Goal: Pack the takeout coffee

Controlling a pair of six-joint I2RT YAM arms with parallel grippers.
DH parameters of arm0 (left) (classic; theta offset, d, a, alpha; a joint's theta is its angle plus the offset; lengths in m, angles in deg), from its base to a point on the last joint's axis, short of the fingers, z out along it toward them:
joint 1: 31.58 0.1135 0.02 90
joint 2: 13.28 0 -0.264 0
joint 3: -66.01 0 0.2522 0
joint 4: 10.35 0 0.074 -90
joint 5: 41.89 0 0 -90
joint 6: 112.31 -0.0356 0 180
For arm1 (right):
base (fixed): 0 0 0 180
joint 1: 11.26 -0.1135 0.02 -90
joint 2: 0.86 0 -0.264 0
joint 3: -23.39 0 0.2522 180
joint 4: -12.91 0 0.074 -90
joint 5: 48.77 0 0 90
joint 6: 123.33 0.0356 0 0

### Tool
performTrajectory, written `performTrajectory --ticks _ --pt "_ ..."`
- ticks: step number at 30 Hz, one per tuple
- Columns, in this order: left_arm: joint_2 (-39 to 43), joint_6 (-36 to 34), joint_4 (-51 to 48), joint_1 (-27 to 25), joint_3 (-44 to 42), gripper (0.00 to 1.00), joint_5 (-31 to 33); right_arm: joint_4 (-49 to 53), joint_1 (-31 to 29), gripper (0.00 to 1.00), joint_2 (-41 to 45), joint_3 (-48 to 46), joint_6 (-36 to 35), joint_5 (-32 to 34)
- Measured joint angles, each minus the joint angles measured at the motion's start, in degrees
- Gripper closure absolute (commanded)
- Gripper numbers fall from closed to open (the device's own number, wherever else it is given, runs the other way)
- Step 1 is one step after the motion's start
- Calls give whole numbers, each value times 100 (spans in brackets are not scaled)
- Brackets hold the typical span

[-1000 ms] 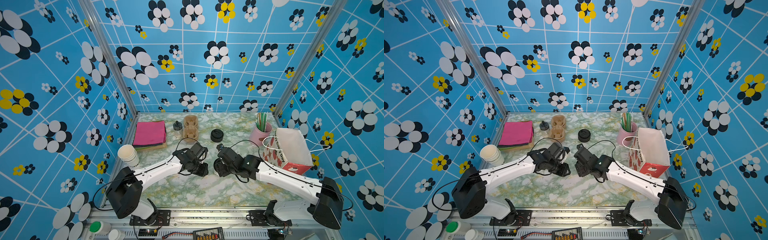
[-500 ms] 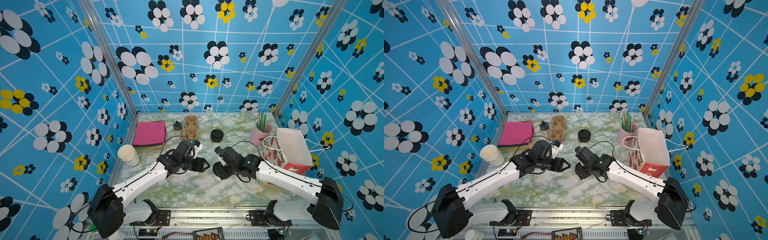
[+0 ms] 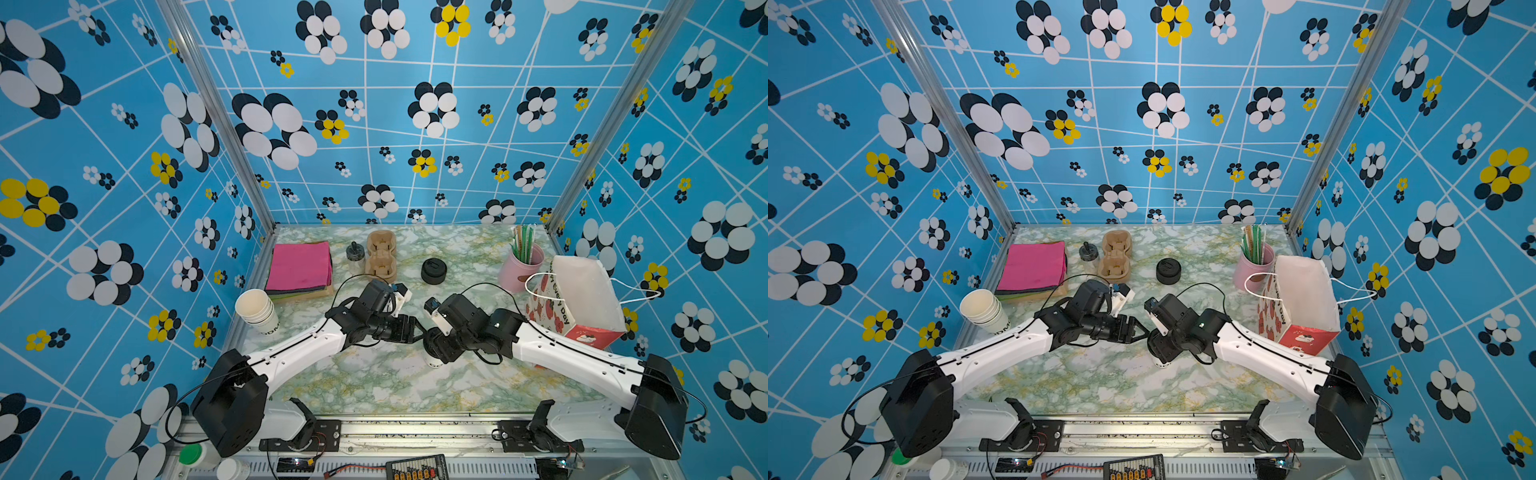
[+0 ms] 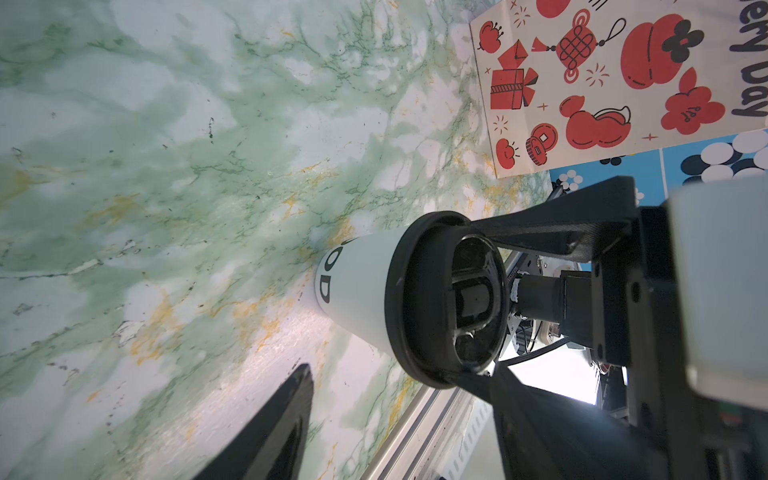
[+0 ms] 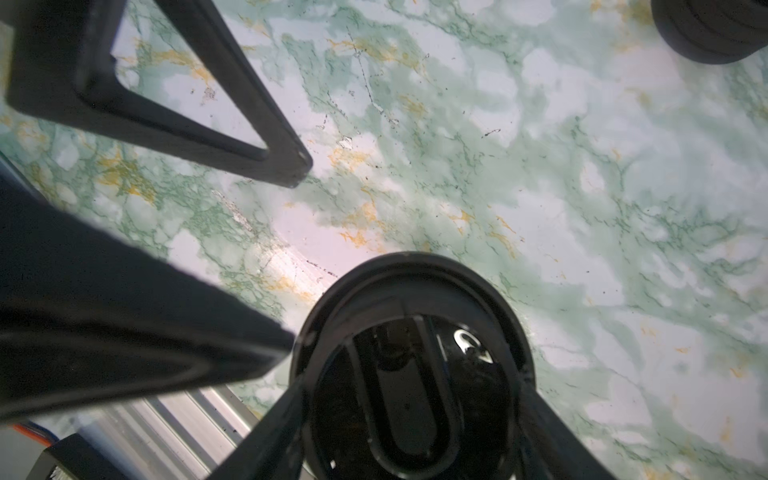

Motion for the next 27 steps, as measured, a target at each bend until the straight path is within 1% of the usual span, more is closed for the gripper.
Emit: performTrajectory --ticks 7,11,22,27 --pt "-190 57 199 0 -24 25 -120 -35 2 28 0 -11 -39 -44" --pt "-343 66 269 0 -24 24 -157 -42 2 26 0 -13 -52 -63" --pt "-640 57 387 -125 -17 28 -151 -42 0 24 0 -15 -55 -107" --pt "-678 -92 199 -203 122 29 0 -39 0 23 2 -15 -52 -116"
